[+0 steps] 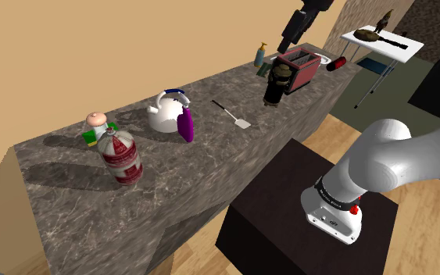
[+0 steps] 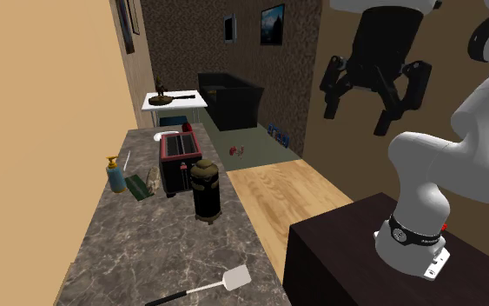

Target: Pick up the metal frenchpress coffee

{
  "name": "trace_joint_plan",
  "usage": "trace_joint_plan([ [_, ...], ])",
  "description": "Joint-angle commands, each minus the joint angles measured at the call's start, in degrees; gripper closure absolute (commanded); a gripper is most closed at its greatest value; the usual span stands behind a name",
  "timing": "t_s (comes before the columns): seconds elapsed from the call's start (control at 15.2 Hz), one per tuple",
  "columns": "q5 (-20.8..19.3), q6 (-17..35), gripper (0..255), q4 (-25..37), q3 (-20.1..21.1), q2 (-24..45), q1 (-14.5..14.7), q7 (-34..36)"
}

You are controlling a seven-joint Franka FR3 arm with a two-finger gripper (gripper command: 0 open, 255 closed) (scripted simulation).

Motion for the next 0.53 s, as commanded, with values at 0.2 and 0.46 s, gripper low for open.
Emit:
trace_joint_plan([
  [0.2,-1.7,2.1,0,-0.6,-3.4,2.4,-0.9,-3.7],
  [0.46,-3.6,5.0,0,-0.5,-8.0,6.4,-2.0,-8.7],
])
